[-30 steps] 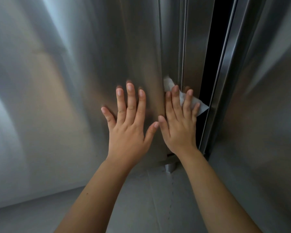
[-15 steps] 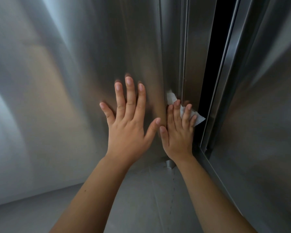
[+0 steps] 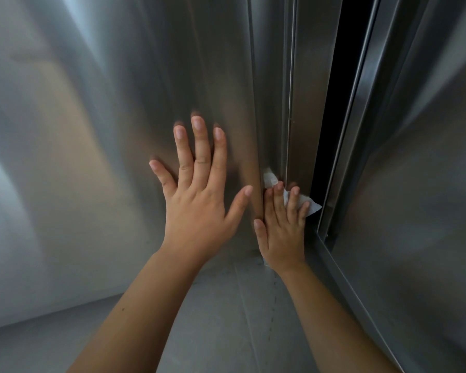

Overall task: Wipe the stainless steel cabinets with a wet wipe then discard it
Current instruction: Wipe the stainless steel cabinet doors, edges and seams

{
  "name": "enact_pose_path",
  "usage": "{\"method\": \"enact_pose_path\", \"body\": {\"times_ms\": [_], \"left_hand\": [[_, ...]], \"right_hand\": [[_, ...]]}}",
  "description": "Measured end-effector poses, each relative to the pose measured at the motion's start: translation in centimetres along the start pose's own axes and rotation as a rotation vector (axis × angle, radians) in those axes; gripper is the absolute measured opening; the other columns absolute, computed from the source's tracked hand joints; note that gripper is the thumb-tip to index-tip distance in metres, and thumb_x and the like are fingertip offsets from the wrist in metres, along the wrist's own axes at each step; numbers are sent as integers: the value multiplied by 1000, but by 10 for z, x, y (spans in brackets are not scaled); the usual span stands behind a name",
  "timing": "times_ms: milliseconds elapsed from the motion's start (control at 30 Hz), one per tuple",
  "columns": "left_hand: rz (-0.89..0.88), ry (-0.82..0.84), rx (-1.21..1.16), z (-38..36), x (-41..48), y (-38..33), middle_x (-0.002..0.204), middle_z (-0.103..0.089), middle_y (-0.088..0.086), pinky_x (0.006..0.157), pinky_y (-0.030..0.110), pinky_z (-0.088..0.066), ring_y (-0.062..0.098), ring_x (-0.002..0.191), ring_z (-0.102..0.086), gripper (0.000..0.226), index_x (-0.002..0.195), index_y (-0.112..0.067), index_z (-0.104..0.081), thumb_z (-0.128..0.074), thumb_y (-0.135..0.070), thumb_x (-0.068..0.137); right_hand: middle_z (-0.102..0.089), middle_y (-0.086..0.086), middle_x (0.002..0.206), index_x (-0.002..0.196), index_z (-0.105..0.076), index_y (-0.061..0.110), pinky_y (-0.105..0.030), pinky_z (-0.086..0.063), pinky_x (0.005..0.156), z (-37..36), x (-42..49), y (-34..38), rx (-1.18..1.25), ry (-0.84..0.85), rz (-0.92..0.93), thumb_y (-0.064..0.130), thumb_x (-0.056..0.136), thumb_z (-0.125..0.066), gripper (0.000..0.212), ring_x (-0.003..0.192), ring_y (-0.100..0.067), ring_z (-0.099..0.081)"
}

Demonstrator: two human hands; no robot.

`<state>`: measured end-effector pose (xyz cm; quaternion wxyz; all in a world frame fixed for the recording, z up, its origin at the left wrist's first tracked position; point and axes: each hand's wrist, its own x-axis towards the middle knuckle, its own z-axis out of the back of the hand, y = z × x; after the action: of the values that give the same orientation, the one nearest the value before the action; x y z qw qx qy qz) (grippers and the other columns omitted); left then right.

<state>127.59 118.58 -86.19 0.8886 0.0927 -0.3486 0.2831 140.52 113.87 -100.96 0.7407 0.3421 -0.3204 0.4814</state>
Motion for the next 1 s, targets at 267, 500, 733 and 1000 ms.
{"method": "enact_pose_path", "body": {"times_ms": [267,500,733,1000], "left_hand": [[-4,-31,24,-2,1,-1,147,11,10,102,67,3,36,137,6,77,143,-7,0,-34,-52,91],[-11,-63,36,-4,1,-1,146,8,11,102,67,3,39,136,4,78,143,-4,-2,-36,-51,91],[0,-62,39,-7,1,0,150,2,15,102,66,5,39,136,5,78,143,-5,1,-36,-51,92],[-11,-91,49,-9,3,1,149,3,10,101,66,5,39,136,7,78,144,-7,2,-37,-49,91]], "right_hand": [[20,3,155,148,11,16,-47,4,112,-8,-23,-3,-27,34,-7,40,100,-7,56,142,-21,17],[15,1,156,148,6,14,-50,-2,111,-19,-35,-5,-35,10,-3,39,101,-9,56,142,-23,13],[14,1,156,149,5,15,-48,1,112,-27,-50,-8,-28,34,-6,41,101,-11,56,143,-23,13],[11,0,157,148,-12,11,-47,-1,113,-32,-67,-12,-56,92,-11,40,100,-14,56,143,-24,9]]}}
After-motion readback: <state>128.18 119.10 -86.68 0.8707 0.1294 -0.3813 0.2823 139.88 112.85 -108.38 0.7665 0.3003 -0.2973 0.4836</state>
